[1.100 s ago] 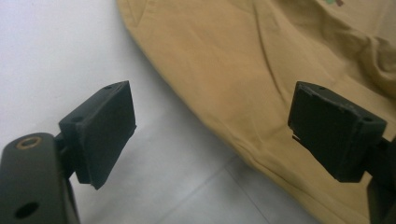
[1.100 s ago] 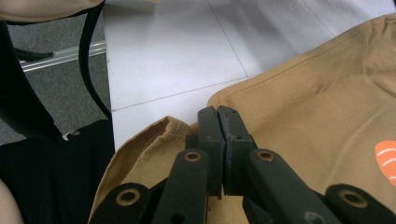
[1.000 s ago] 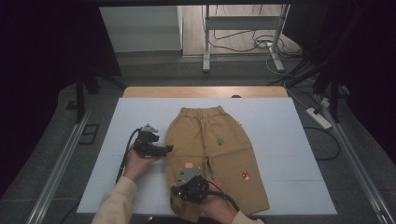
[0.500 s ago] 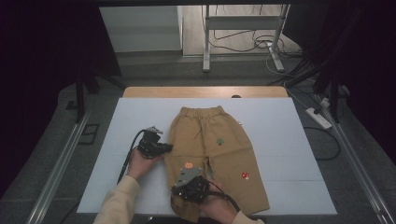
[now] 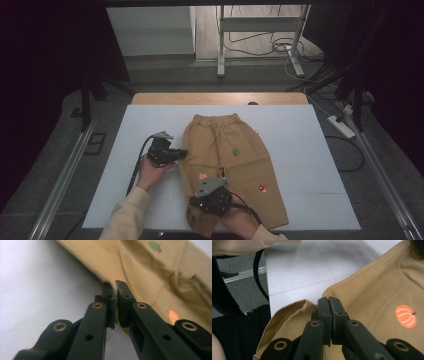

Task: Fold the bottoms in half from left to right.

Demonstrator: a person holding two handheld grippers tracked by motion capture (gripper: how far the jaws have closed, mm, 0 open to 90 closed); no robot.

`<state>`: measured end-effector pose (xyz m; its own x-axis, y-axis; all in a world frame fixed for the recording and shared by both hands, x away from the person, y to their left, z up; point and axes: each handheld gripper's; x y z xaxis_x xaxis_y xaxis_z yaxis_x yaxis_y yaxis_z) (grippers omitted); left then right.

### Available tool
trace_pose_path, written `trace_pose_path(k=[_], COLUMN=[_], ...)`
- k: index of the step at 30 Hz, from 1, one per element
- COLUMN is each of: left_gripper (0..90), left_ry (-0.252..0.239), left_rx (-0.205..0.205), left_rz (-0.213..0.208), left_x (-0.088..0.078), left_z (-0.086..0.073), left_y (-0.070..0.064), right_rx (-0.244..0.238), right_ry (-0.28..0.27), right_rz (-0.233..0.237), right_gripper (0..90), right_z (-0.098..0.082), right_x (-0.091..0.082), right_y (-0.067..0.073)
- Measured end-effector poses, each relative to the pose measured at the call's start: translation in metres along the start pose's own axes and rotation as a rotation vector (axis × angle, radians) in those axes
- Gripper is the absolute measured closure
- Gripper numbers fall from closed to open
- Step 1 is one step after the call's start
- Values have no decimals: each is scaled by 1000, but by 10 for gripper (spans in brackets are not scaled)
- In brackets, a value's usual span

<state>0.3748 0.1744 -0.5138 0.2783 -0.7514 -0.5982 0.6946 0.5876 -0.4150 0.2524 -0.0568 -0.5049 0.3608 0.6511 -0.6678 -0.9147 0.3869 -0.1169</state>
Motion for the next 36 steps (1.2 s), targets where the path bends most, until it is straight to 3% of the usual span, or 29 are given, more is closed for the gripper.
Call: trace_pose_path(k=[8,21,36], left_gripper=[859,859,860], left_ry=[-17,-27,5], left_rx=[25,55,111], left_rz=[-13,-29,-45], left_x=[5,16,32], left_z=[16,35,57], left_y=[-10,-24,-40], right_rx=[36,85,137], right_ry=[-42,-37,-15], right_rz=[-33,-48,-70], right_gripper=[883,883,884], right_z=[-8,-20,-37], right_x=[-21,-36,-53], right_y=[-13,-27,-43])
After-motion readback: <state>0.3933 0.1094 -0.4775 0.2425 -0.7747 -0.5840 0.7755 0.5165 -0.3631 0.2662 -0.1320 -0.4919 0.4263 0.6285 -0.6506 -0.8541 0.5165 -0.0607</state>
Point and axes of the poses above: each handheld gripper's, and its own axes: x roughly forward along the jaws, z roughly out of its top, y roughly to its left, and after that the axes turned 10 degrees about -z, right-handed
